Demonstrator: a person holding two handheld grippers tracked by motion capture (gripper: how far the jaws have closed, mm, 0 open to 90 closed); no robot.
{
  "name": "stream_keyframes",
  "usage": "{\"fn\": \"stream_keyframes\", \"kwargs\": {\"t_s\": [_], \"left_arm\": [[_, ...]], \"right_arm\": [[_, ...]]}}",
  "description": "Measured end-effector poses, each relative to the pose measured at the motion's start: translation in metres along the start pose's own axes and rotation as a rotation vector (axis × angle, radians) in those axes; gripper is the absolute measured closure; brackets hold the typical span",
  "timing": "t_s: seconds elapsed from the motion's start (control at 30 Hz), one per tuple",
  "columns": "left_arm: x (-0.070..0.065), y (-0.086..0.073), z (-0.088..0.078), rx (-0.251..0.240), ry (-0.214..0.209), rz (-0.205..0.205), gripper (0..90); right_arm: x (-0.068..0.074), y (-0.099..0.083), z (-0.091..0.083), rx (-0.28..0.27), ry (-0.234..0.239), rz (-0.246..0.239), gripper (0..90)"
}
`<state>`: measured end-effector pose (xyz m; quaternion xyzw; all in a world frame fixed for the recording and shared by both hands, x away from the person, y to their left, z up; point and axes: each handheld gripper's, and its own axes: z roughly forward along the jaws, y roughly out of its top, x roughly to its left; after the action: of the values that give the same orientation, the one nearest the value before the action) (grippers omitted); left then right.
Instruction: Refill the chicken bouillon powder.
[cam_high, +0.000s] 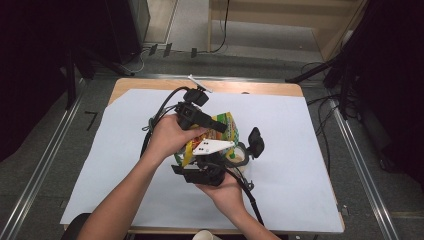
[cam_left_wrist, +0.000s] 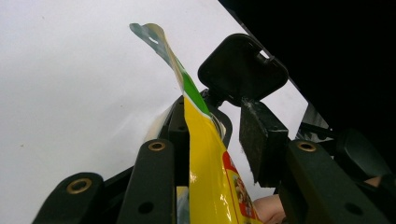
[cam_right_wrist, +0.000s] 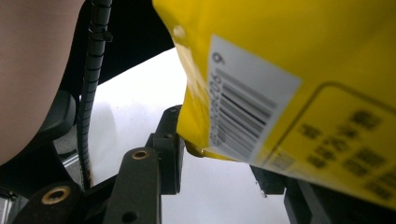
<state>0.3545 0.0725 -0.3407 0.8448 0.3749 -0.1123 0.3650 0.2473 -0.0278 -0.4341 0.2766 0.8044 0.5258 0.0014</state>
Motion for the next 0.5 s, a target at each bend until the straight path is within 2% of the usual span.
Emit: {"fn": "stream_keyframes", "kwargs": {"t_s": [0.5], "left_arm": [[0.0001,0.0010,-0.0013,-0.001,-0.014,-0.006,66.8]], "right_arm": [[0.0021,0.0023,-0.0021,0.003,-0.001,0.002,60.8]]}}
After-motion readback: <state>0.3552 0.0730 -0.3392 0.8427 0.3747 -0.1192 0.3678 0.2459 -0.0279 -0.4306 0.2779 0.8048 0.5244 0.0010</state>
